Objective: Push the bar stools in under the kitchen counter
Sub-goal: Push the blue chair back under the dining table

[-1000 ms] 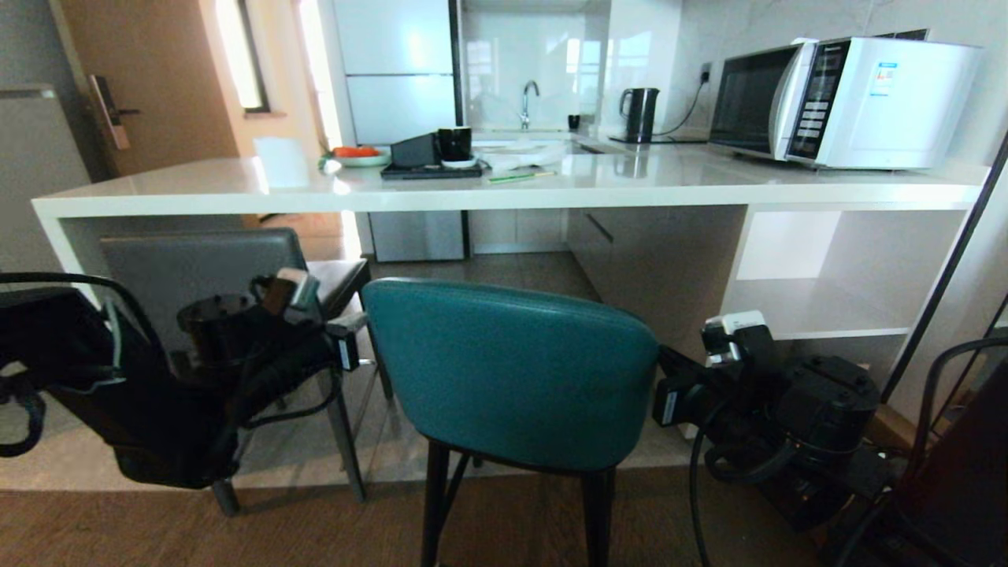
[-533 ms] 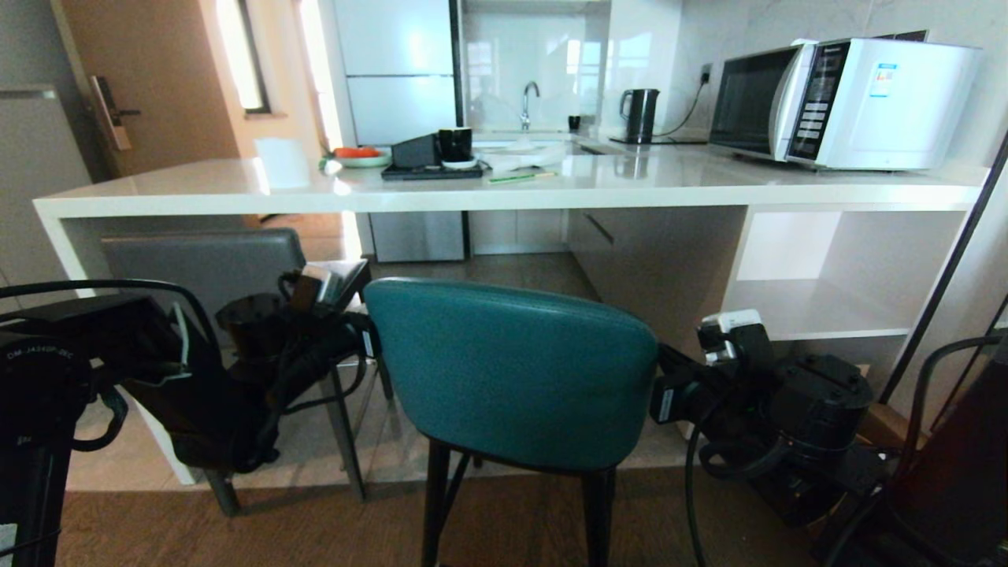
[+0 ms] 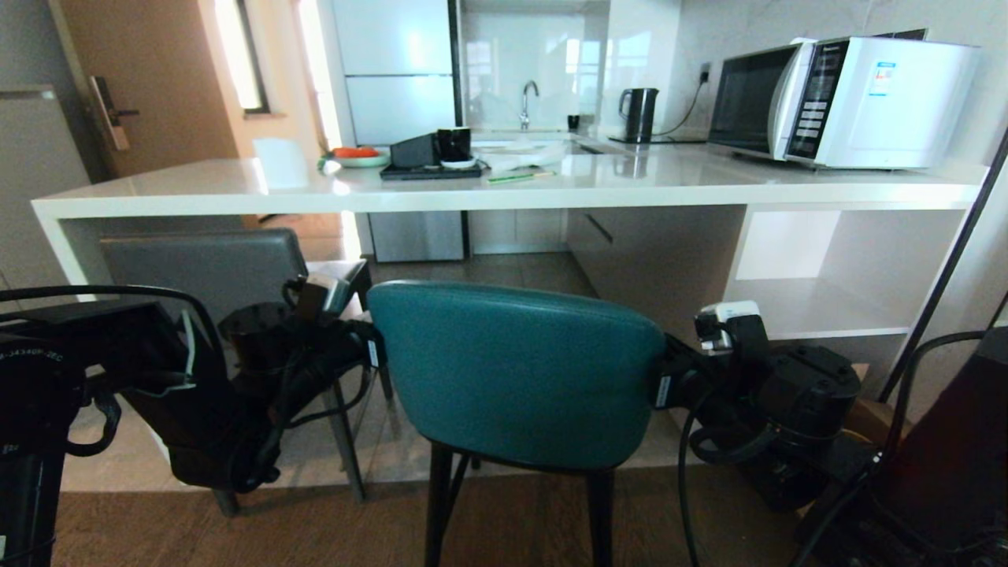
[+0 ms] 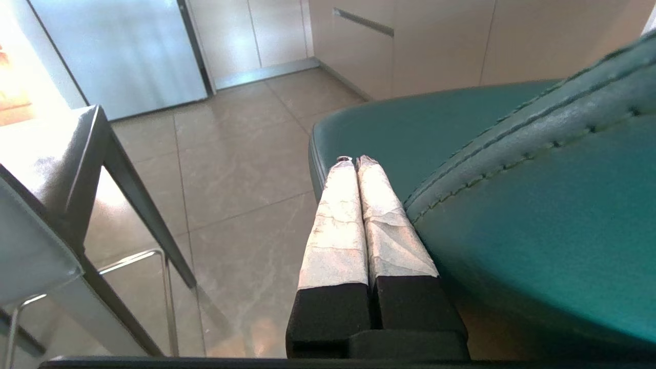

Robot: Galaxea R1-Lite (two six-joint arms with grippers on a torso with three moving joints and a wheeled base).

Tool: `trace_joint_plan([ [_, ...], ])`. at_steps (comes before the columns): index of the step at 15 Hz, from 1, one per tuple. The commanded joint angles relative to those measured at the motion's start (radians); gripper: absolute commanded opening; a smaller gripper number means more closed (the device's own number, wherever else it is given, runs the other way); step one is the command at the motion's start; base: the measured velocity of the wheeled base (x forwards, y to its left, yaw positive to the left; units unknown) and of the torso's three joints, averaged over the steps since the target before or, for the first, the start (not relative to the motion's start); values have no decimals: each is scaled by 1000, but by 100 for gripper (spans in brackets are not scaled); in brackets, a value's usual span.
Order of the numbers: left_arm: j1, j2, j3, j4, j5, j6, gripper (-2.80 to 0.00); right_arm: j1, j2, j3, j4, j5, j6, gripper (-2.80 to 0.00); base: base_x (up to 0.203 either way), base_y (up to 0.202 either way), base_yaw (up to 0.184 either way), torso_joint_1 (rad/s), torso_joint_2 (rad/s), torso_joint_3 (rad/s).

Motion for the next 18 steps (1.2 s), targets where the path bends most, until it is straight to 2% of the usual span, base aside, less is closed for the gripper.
trace_joint_plan([
  [1,-56,-25,3,-12,-19,-1,-280,17,24,-24,-11,9,0,-280,0,0,0,0,0,0],
  [8,-140,-70,107,-15,-30,-4,-280,42,65,-102,-2,9,-3,-280,0,0,0,0,0,0],
  [13,-148,-55,164,-77,-21,-4,-280,47,86,-222,49,9,-5,-280,0,0,0,0,0,0],
  [18,-141,-40,159,-78,-1,-8,-280,45,120,-318,85,17,-27,-280,0,0,0,0,0,0],
])
